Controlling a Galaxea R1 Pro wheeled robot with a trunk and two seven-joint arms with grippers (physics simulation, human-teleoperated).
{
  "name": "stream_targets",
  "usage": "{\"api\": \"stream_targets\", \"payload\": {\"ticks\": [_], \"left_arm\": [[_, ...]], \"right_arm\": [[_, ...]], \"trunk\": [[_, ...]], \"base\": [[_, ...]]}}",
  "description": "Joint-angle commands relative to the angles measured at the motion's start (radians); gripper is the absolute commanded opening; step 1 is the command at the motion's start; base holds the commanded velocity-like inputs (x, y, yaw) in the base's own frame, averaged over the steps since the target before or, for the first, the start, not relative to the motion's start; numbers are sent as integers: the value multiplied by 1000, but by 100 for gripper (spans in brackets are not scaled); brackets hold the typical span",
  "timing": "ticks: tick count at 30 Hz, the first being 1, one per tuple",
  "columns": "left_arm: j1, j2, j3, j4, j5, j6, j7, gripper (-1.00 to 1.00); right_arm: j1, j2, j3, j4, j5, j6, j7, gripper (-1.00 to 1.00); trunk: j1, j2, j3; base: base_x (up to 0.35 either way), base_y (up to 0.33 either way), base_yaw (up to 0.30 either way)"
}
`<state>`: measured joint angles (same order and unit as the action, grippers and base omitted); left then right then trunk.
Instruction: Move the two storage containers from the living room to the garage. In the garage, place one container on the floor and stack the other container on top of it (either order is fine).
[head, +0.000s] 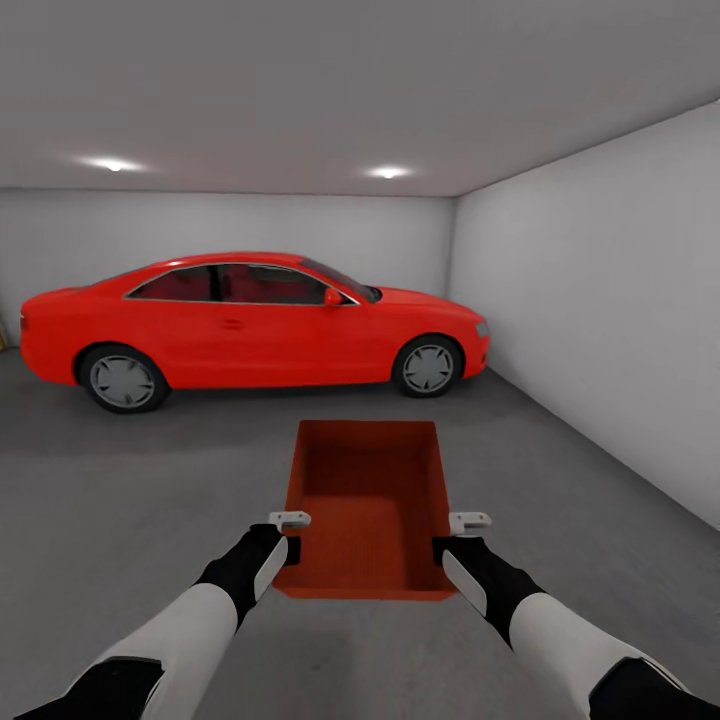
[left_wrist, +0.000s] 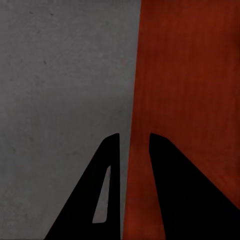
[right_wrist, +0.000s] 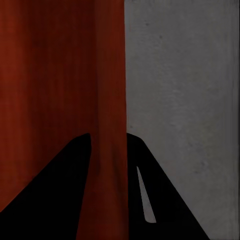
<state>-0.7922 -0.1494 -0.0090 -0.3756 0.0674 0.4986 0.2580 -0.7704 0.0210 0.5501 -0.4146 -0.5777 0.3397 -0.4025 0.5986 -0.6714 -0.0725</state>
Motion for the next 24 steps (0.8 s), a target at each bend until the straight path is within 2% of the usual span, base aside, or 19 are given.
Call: {"api": "stream_targets", "payload": {"ticks": [1, 24], "left_arm": [[1, 1, -8, 6, -29, 12, 12, -100], [1, 1, -8, 6, -29, 12, 12, -100]], "right_arm": [[-3, -1, -21, -3, 30, 9, -10, -100], [-3, -1, -21, -3, 30, 9, -10, -100]], "trunk": [[1, -2, -2], [1, -2, -2]], "base": [[323, 0, -242], [323, 0, -243]]}}
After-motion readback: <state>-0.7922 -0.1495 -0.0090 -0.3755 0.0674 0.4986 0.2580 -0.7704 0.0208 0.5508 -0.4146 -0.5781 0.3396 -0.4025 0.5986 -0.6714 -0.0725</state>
